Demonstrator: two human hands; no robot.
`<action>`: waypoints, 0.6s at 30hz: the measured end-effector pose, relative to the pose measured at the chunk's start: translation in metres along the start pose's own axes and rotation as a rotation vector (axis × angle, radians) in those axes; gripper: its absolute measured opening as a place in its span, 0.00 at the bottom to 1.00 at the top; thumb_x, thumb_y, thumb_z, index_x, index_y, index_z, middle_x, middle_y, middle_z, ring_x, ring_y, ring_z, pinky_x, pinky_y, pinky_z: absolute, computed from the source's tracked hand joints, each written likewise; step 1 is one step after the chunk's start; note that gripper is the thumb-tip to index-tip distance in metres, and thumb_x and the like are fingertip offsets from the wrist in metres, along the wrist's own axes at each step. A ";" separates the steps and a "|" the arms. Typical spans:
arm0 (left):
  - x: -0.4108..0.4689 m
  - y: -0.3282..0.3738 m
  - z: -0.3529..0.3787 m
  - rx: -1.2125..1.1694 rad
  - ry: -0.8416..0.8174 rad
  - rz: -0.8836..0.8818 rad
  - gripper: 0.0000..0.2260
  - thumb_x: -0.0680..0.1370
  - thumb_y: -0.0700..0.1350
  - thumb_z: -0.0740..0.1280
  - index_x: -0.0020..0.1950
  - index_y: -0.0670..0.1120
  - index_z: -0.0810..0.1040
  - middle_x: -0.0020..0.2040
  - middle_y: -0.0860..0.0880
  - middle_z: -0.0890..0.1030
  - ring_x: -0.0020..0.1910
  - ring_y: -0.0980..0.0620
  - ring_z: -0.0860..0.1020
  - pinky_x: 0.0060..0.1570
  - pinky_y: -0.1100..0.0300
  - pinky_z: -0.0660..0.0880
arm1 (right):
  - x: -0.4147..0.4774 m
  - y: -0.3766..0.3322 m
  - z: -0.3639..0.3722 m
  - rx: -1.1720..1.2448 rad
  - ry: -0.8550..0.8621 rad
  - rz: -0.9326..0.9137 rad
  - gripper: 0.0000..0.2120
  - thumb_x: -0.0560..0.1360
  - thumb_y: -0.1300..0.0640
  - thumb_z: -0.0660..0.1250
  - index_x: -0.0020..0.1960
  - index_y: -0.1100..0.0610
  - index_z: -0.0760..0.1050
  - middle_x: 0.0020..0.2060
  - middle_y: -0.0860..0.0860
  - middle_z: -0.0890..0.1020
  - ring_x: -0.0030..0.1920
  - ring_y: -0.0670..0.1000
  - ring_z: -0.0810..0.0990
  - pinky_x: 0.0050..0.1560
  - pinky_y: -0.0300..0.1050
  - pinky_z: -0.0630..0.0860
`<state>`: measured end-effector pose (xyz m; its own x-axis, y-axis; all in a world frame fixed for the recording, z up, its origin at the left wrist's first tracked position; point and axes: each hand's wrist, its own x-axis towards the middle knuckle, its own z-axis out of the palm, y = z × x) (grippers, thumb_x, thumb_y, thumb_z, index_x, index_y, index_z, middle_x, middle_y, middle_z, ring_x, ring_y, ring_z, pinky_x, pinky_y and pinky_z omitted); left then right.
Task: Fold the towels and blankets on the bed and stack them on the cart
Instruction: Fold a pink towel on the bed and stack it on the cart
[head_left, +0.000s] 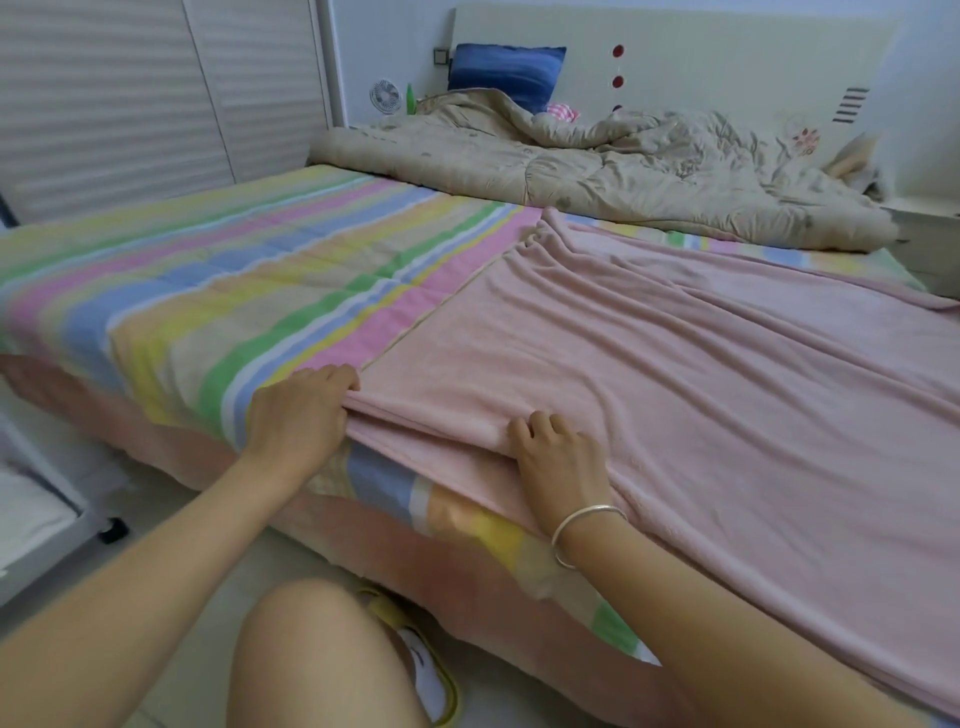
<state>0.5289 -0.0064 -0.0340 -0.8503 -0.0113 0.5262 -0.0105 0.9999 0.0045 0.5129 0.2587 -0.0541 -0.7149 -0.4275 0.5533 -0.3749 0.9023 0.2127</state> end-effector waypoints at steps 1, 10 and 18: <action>-0.002 -0.003 0.000 -0.040 0.006 -0.064 0.14 0.66 0.35 0.70 0.48 0.48 0.80 0.43 0.46 0.82 0.42 0.41 0.81 0.33 0.52 0.74 | -0.002 -0.004 -0.006 0.005 0.014 -0.036 0.08 0.64 0.60 0.57 0.34 0.54 0.74 0.29 0.50 0.75 0.28 0.53 0.75 0.25 0.41 0.58; -0.025 -0.030 0.034 -0.451 -0.102 -0.498 0.08 0.71 0.34 0.65 0.44 0.46 0.72 0.45 0.43 0.80 0.46 0.39 0.78 0.44 0.49 0.75 | -0.042 -0.010 -0.013 0.180 -0.044 -0.239 0.18 0.69 0.53 0.62 0.56 0.52 0.81 0.50 0.48 0.84 0.49 0.50 0.83 0.37 0.41 0.79; -0.032 0.020 0.014 -0.082 0.050 0.248 0.17 0.62 0.40 0.67 0.50 0.44 0.74 0.51 0.46 0.75 0.48 0.43 0.73 0.44 0.50 0.70 | -0.053 0.005 -0.010 0.216 -0.356 -0.175 0.24 0.74 0.50 0.54 0.66 0.53 0.76 0.63 0.52 0.79 0.63 0.54 0.77 0.60 0.57 0.76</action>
<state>0.5485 0.0137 -0.0629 -0.7947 0.2325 0.5608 0.2395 0.9689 -0.0623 0.5553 0.2863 -0.0744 -0.7743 -0.5988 0.2048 -0.5955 0.7989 0.0845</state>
